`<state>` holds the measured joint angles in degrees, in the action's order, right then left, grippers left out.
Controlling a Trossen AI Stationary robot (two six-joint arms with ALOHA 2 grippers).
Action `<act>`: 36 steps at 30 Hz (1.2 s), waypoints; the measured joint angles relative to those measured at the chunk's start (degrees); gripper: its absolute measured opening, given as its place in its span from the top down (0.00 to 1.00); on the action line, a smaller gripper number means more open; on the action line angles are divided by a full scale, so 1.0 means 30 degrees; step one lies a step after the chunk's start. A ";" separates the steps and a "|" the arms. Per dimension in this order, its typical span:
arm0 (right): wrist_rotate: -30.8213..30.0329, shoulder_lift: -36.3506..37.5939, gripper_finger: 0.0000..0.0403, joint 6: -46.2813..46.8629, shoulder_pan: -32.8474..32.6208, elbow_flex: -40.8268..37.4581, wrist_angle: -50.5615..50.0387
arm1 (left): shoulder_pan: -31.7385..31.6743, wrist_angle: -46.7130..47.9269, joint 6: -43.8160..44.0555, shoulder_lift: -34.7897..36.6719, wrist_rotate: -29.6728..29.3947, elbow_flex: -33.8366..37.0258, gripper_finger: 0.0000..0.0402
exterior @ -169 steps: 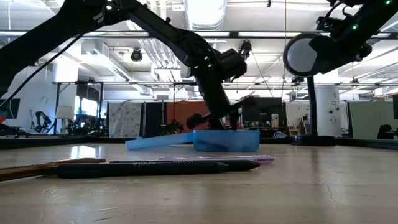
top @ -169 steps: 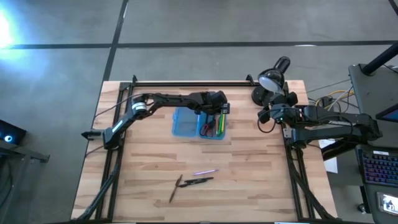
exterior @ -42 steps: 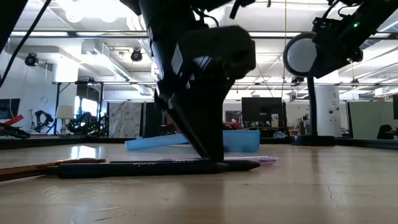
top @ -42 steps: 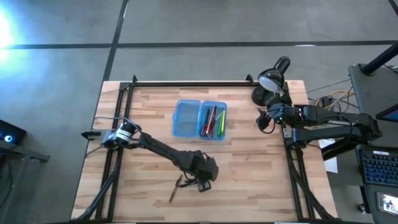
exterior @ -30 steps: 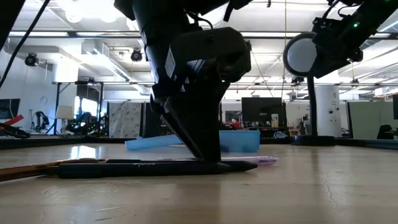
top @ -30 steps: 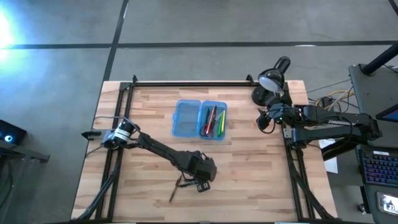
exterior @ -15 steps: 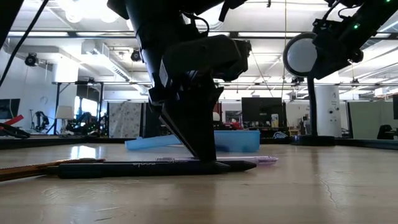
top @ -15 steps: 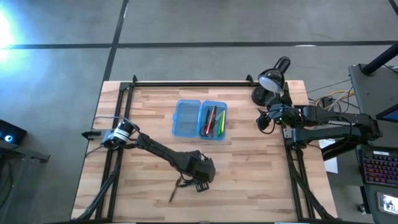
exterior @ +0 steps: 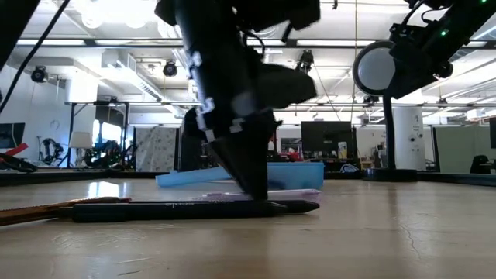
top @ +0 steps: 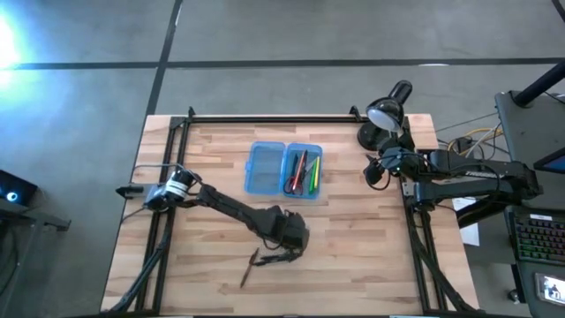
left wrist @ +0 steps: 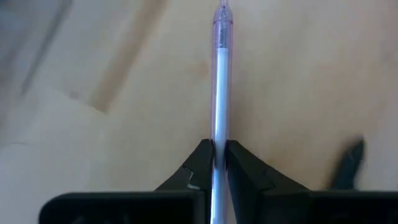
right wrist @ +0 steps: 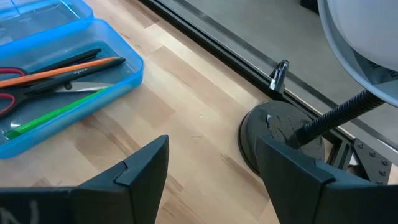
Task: Pick & place school supplies into a supply box
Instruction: Put the purple pen into the blue box
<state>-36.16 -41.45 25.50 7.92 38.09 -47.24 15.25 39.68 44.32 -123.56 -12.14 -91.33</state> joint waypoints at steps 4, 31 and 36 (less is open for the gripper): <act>0.0002 0.0000 0.43 0.0000 0.0000 0.0000 0.0007 | -0.0932 0.0139 0.1586 0.0328 -0.0455 -0.0921 0.97; -0.0739 0.0058 0.43 0.0525 0.0036 0.0000 0.0240 | -0.7953 -0.3237 0.8661 0.1111 0.0432 -0.1874 0.97; -0.0969 0.0051 0.43 0.0517 0.0051 0.0000 0.0264 | -0.7971 -0.3174 0.8638 0.0338 0.0625 -0.1771 0.93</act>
<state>-39.07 -41.30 27.05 8.08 38.09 -46.45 -8.66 30.15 70.23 -122.54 -10.27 -96.64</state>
